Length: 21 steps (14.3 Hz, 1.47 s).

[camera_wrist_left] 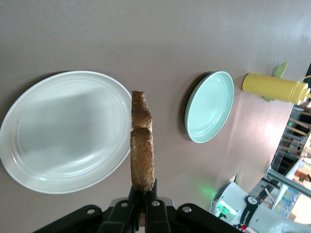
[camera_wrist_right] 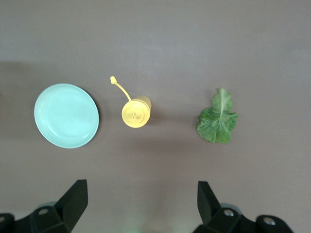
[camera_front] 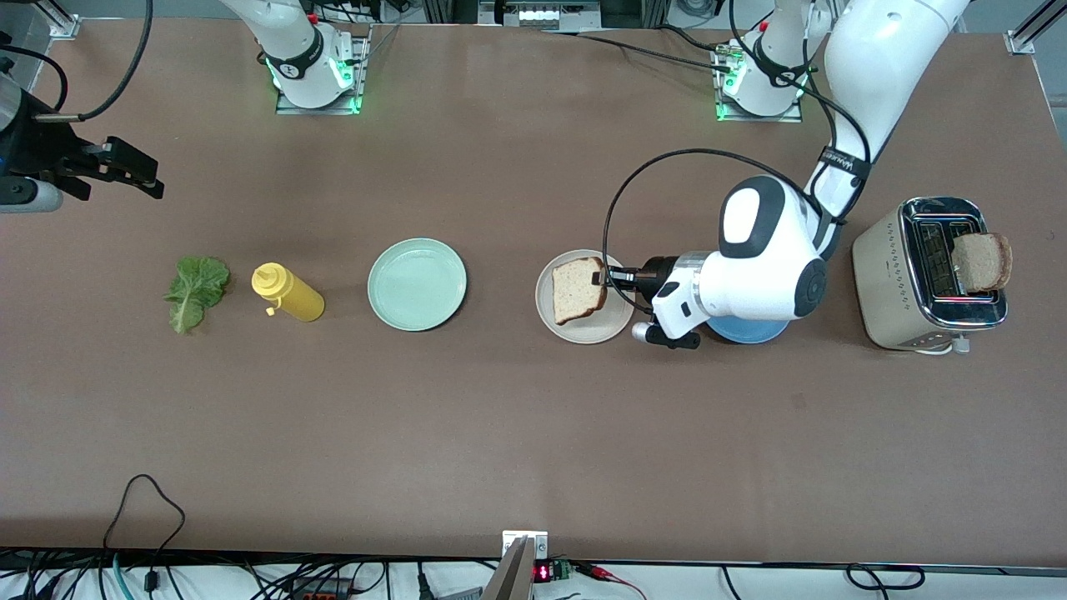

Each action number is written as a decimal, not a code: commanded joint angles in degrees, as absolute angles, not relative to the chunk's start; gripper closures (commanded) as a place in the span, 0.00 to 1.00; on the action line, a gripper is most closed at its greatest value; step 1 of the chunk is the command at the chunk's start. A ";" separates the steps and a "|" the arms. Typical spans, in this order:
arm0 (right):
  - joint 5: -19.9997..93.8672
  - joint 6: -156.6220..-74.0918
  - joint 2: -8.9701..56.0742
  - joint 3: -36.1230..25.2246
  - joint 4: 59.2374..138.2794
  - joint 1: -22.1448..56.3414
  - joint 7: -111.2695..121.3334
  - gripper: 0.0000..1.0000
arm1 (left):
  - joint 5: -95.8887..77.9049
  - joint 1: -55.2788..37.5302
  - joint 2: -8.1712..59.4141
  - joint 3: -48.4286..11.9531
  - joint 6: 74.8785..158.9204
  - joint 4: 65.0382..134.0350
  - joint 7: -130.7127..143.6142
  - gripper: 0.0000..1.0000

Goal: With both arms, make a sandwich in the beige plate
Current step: 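Release the toast on the beige plate while the right gripper reaches the bottle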

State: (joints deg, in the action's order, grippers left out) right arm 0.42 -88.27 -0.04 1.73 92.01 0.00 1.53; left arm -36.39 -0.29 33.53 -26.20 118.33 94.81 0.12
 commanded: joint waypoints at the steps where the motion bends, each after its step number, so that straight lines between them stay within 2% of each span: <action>1: 1.49 -88.68 0.00 1.23 94.04 -0.88 6.66 0.00 | -43.04 1.14 35.07 -26.28 118.65 97.46 -9.81 1.00; 5: 2.63 -92.71 -0.09 -0.44 97.99 -0.97 21.31 0.00 | -47.02 2.37 36.29 -26.28 122.15 102.12 -19.75 1.00; 13: 20.36 -105.36 -0.09 -9.40 110.11 -0.97 54.19 0.00 | -57.21 4.39 42.27 -26.19 123.05 104.15 -37.42 1.00; 14: 22.74 -106.77 -0.09 -10.27 111.61 -0.97 57.71 0.00 | -57.39 4.31 42.36 -26.19 123.05 104.15 -37.79 0.94; 15: 25.37 -107.92 0.00 -11.41 113.45 -0.97 61.57 0.00 | -57.39 4.22 42.36 -26.19 122.96 104.15 -36.92 0.70; 17: 34.93 -110.38 0.44 -14.49 118.36 -1.05 74.28 0.00 | -57.22 4.30 42.19 -25.93 122.96 104.15 -36.83 0.00; 21: 50.32 -109.17 7.27 -18.19 120.59 -2.90 100.13 0.00 | -50.13 4.31 38.15 -25.49 122.87 104.15 -36.65 0.00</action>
State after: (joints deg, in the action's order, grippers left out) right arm 44.19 -109.56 4.31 -17.54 120.35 -1.87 89.84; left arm -53.65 4.33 41.66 -25.80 122.75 103.26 -35.98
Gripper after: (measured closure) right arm 0.000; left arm 0.401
